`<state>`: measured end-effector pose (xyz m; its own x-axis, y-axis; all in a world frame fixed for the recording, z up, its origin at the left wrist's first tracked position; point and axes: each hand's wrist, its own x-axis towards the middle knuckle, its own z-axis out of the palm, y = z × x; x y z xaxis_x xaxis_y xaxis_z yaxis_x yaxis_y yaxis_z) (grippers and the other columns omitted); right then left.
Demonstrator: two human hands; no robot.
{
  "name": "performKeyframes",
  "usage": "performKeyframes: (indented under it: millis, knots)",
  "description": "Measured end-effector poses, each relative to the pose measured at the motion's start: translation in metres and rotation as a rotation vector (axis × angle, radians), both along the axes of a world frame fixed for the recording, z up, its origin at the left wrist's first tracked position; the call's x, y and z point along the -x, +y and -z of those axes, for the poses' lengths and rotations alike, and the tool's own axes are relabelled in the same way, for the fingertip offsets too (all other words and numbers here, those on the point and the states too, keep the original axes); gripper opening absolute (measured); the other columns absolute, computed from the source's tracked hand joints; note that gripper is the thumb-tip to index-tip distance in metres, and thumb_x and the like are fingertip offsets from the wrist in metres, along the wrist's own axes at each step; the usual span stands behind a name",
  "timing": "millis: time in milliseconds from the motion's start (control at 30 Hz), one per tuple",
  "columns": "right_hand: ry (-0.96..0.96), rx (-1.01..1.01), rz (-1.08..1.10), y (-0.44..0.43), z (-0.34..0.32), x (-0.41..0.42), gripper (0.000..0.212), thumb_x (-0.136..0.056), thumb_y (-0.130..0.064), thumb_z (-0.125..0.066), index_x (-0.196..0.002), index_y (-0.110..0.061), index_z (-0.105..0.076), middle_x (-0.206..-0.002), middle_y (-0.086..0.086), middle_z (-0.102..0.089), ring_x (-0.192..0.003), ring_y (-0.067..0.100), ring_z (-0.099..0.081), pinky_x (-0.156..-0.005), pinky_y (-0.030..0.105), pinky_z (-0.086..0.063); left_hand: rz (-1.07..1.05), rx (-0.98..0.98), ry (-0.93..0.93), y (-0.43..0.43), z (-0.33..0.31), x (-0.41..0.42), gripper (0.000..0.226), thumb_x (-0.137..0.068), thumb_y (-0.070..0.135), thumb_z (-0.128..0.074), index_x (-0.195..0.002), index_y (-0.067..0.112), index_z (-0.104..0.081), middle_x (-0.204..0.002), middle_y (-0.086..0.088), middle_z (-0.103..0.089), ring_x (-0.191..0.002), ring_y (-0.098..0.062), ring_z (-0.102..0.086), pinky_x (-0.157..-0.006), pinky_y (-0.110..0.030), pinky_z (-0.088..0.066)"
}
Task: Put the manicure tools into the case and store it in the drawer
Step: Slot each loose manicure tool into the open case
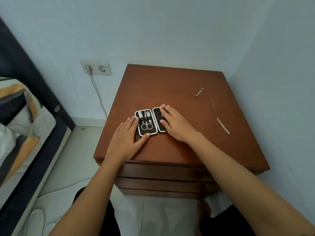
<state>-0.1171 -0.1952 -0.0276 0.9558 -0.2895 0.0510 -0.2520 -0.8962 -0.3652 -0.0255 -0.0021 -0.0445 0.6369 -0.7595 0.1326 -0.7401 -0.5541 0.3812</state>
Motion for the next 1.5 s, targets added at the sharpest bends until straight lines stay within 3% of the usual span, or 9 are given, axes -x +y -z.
performKeyframes:
  millis: [133, 400, 700, 767, 867, 1000, 1200, 1367, 1500]
  knots:
    - [0.027, -0.066, -0.018, 0.001, -0.003, 0.003, 0.054, -0.100, -0.028, -0.034, -0.147, -0.009, -0.016, -0.160, 0.004, -0.004, -0.147, 0.016, -0.002, -0.120, 0.037, -0.006, -0.009, -0.018, 0.002, 0.000, 0.000, 0.001, 0.083, -0.082, 0.068, -0.024, -0.149, 0.020, -0.018, -0.158, 0.001, -0.019, -0.145, -0.012, -0.013, -0.118, -0.030, -0.007]
    - [0.038, -0.135, -0.070, 0.002, -0.004, 0.010, 0.053, -0.099, -0.022, -0.038, -0.146, -0.005, -0.020, -0.158, 0.007, -0.012, -0.147, 0.016, -0.002, -0.118, 0.034, -0.001, -0.011, -0.022, 0.006, 0.000, -0.003, 0.002, 0.083, -0.082, 0.068, -0.024, -0.149, 0.020, -0.018, -0.158, 0.000, -0.019, -0.145, -0.013, -0.014, -0.118, -0.032, -0.007]
    - [-0.121, -0.207, 0.035, -0.027, -0.006, 0.011, 0.043, -0.095, -0.024, -0.047, -0.134, -0.008, -0.043, -0.148, 0.010, -0.034, -0.139, 0.021, -0.029, -0.115, 0.030, -0.020, -0.005, -0.020, 0.016, 0.000, -0.001, 0.001, 0.083, -0.082, 0.069, -0.022, -0.150, 0.021, -0.016, -0.158, 0.001, -0.018, -0.146, -0.012, -0.012, -0.118, -0.030, -0.006]
    - [-0.135, -0.159, 0.204, -0.056, -0.005, 0.007, 0.046, -0.094, -0.027, -0.047, -0.136, -0.008, -0.039, -0.150, 0.010, -0.029, -0.140, 0.023, -0.028, -0.115, 0.033, -0.022, -0.005, -0.020, 0.016, 0.000, -0.001, -0.001, 0.083, -0.082, 0.069, -0.023, -0.150, 0.022, -0.016, -0.158, 0.002, -0.017, -0.146, -0.011, -0.012, -0.117, -0.029, -0.004]
    - [0.014, -0.097, 0.427, -0.090, -0.004, 0.002, 0.060, -0.095, -0.038, -0.042, -0.145, -0.010, -0.023, -0.158, 0.010, -0.011, -0.146, 0.025, -0.008, -0.119, 0.041, -0.015, -0.006, -0.011, 0.009, 0.000, 0.000, -0.001, 0.087, -0.079, 0.073, -0.018, -0.150, 0.022, -0.016, -0.158, 0.003, -0.017, -0.145, -0.011, -0.012, -0.116, -0.028, -0.004]
    - [0.163, -0.014, 0.459, -0.109, -0.003, -0.009, 0.067, -0.096, -0.047, -0.031, -0.148, -0.008, -0.011, -0.159, 0.013, -0.001, -0.147, 0.026, 0.001, -0.119, 0.041, -0.005, -0.001, 0.005, 0.011, 0.000, 0.001, -0.001, 0.087, -0.078, 0.073, -0.017, -0.149, 0.022, -0.018, -0.158, 0.003, -0.018, -0.145, -0.010, -0.012, -0.116, -0.027, -0.003]
    - [-0.017, -0.022, 0.401, -0.077, 0.006, 0.004, 0.050, -0.099, -0.028, -0.033, -0.141, 0.000, -0.029, -0.155, 0.017, -0.022, -0.145, 0.026, -0.014, -0.118, 0.038, -0.008, -0.005, 0.007, 0.001, 0.000, -0.001, 0.000, 0.088, -0.077, 0.073, -0.018, -0.149, 0.021, -0.019, -0.157, 0.003, -0.020, -0.145, -0.011, -0.014, -0.115, -0.027, -0.004]
    - [-0.249, -0.068, 0.320, -0.043, 0.009, 0.043, 0.034, -0.095, -0.010, -0.045, -0.127, -0.002, -0.053, -0.140, 0.013, -0.050, -0.135, 0.023, -0.040, -0.112, 0.032, -0.027, -0.004, 0.001, 0.013, 0.000, -0.003, 0.000, 0.087, -0.079, 0.072, -0.021, -0.149, 0.021, -0.020, -0.157, 0.002, -0.020, -0.145, -0.012, -0.014, -0.116, -0.029, -0.006]
    - [-0.366, -0.063, 0.320, -0.030, 0.008, 0.064, 0.024, -0.090, -0.005, -0.052, -0.110, -0.004, -0.065, -0.117, 0.013, -0.066, -0.113, 0.024, -0.059, -0.096, 0.026, -0.041, -0.010, -0.007, 0.019, 0.001, -0.004, 0.001, 0.082, -0.083, 0.067, -0.027, -0.149, 0.021, -0.019, -0.157, 0.002, -0.020, -0.145, -0.012, -0.014, -0.116, -0.029, -0.005]
